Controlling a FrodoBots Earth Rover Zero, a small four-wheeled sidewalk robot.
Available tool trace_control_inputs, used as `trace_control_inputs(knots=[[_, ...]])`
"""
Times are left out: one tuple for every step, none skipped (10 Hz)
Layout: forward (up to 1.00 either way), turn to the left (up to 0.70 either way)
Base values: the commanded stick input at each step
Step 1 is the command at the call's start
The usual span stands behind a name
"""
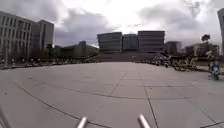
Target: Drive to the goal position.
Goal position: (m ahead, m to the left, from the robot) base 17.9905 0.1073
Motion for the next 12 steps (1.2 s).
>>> trace_control_inputs(knots=[[0.7,0.0],[0.7,0.0],[0.7,0.0],[0.7,0.0],[0.7,0.0],[0.7,0.0],[0.7,0.0],[0.7,0.0],[0.7,0.0],[0.7,0.0],[0.7,0.0],[0.7,0.0]])
